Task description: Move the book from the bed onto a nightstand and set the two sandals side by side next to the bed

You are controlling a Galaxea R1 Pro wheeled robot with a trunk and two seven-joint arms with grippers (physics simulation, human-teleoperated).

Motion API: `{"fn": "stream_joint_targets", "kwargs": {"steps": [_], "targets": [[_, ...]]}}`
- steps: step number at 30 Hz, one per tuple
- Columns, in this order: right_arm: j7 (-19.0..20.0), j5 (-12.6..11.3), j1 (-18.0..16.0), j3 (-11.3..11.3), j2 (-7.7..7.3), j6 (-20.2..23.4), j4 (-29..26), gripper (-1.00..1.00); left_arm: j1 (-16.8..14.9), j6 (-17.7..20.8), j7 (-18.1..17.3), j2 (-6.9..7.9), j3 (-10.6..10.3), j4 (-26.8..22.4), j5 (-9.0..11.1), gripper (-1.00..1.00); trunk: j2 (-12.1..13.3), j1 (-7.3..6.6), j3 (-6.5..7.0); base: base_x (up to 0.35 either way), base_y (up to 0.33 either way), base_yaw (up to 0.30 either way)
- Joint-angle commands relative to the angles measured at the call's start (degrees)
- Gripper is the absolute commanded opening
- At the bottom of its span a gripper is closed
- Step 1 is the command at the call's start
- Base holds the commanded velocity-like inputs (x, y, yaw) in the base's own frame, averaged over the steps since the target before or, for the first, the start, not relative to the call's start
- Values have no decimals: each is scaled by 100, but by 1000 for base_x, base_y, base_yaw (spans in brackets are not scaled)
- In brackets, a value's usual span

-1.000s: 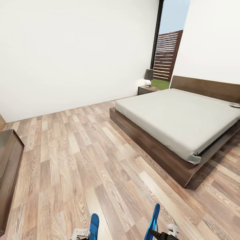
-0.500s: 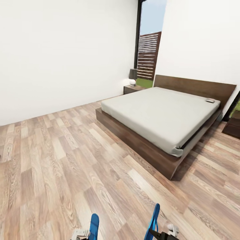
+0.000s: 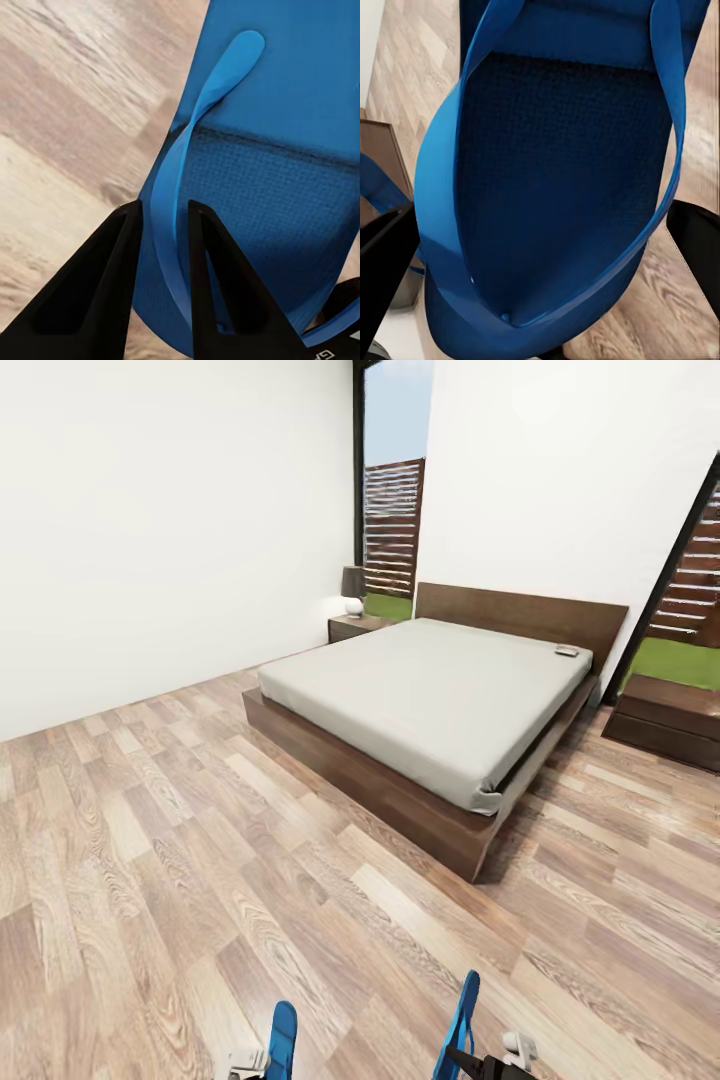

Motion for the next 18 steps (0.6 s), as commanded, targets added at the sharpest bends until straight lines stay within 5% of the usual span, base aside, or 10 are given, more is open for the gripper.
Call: {"fn": "stream_joint_targets", "kwargs": {"steps": [1,18], "targets": [[16,5,-11,-10,0,-39,26,-100,-3,-34,2,2,46,3,-68,-100,-2,-1,-5,0,0,-283],[16,5,-11,-10,0,-39,26,-100,2,-34,2,2,44,3,-68,-100,-2,-1,-5,0,0,-283]]}}
